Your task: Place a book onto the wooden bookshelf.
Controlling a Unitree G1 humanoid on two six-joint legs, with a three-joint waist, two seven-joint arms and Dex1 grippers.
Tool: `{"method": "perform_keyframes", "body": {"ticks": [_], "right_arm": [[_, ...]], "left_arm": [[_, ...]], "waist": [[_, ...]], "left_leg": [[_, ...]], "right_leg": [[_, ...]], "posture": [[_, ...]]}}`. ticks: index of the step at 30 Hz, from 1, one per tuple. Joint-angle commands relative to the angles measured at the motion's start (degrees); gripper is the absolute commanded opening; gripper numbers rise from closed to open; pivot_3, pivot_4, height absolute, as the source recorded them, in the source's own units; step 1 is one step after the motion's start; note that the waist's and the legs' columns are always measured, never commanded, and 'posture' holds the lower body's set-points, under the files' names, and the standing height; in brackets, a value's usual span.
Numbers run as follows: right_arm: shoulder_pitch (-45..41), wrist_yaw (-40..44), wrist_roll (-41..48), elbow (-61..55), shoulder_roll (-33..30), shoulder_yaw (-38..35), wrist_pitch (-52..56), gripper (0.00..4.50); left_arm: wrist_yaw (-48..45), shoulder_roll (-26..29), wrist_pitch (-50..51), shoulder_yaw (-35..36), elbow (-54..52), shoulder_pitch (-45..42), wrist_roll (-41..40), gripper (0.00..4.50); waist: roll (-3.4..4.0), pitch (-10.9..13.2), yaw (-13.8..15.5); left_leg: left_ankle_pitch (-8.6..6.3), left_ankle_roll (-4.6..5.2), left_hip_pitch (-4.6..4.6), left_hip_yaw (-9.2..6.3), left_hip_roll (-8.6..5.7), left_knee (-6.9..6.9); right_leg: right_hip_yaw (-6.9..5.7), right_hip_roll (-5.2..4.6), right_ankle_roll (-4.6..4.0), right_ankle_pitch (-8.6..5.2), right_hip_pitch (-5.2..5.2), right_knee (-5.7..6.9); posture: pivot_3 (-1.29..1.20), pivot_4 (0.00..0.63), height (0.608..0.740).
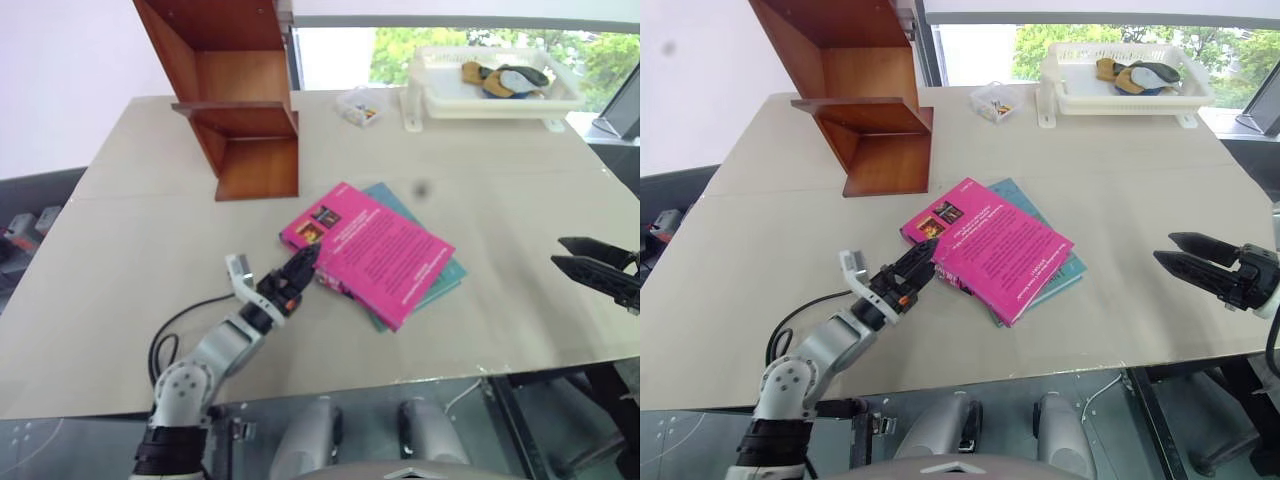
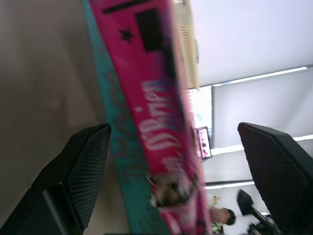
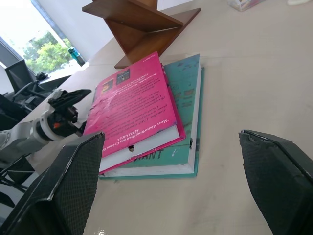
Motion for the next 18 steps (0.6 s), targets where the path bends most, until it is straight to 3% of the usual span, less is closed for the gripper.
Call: {"method": "perform_keyframes", "body": {"ticks": [1,11,14,18], "right_arm": [[0.1,0.0,0.4,-1.0,-0.7,-2.2,-1.1,4.50],[1.1,1.6,2.0,-1.8,-0.2,-3.0,-1.8,4.50],[1.3,3.9,3.5,-1.9,-0.2,-3.0,-1.8,4.50],[2.4,7.8,5.2,-3.5,-0.9,-2.8,-1.6,4.50]], "left_arm": [[3.0,-2.6,1.8,0.5,1.3,-2.0,2.2,4.45],[3.8,-7.4,4.2,4.6,3.1,-3.8,4.5,4.45],[4.4,-7.7,5.3,5.5,3.3,-4.1,5.2,3.75],[4.9,-8.2,6.1,6.6,3.7,-4.7,5.7,3.75]], "waist": [[-0.01,0.0,0.1],[-0.01,0.0,0.1],[-0.02,0.0,0.0],[-0.02,0.0,0.0]], "left_leg": [[0.00,0.00,0.00,-0.01,0.00,0.00],[0.00,0.00,0.04,0.00,0.00,0.00],[0.00,0.00,0.03,0.00,0.00,0.00],[0.00,0.00,0.03,0.00,0.01,-0.01]], "right_leg": [[0.00,0.00,-0.05,-0.03,0.00,0.00],[0.02,0.00,-0.17,-0.10,0.04,0.00],[0.02,0.00,-0.17,-0.10,0.04,-0.01],[0.02,0.00,-0.17,-0.10,0.04,-0.03]], "posture": [[0.00,0.150,0.740],[0.00,0.150,0.740],[0.00,0.150,0.740],[0.00,0.150,0.740]]}}
